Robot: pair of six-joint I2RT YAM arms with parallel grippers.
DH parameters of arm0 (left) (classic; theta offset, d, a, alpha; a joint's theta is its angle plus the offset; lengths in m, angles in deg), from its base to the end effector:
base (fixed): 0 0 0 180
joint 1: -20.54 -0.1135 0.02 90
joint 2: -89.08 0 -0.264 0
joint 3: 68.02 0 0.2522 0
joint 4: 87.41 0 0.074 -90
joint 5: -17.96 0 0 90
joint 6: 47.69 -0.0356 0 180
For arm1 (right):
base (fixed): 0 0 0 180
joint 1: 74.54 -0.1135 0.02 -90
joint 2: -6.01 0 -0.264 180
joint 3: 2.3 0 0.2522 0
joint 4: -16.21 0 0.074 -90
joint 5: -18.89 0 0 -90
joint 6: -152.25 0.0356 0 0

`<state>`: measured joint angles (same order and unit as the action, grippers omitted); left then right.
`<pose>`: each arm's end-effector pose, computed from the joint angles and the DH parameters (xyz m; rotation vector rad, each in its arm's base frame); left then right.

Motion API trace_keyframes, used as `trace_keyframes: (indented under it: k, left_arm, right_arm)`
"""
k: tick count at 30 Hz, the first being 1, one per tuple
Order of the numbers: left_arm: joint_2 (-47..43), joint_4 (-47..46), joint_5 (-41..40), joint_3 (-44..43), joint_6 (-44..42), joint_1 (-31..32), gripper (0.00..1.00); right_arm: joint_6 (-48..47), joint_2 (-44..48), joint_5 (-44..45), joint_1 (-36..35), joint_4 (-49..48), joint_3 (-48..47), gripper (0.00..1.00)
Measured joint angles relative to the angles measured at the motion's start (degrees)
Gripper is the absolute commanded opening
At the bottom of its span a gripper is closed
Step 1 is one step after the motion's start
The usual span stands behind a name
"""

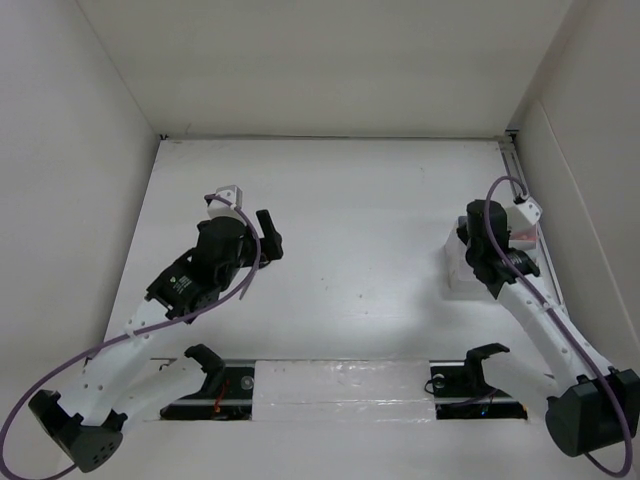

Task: Sort the stationery into containers
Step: Place the stationery into the container

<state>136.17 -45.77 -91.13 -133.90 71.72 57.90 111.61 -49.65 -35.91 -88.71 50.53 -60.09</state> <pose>0.1487 -0.0989 0.3463 -0.0824 1.9707 -0.4408 0.2090 0.0316 0.2859 0.9343 1.7926 0.0417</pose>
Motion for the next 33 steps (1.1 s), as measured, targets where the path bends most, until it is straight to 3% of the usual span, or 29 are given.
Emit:
trace_keyframes:
  k: [11,33]
  left_arm:
    - [-1.42,-0.07,0.74,0.02,-0.39,-0.11,1.0]
    - [-4.37,-0.66,3.96,0.42,-1.14,-0.11,1.0]
  right_arm:
    - [7.1,-1.36,11.26,2.27,7.48,0.0,0.0]
    - [14.16,-7.08,16.48,4.09,11.32,-0.46,0.0]
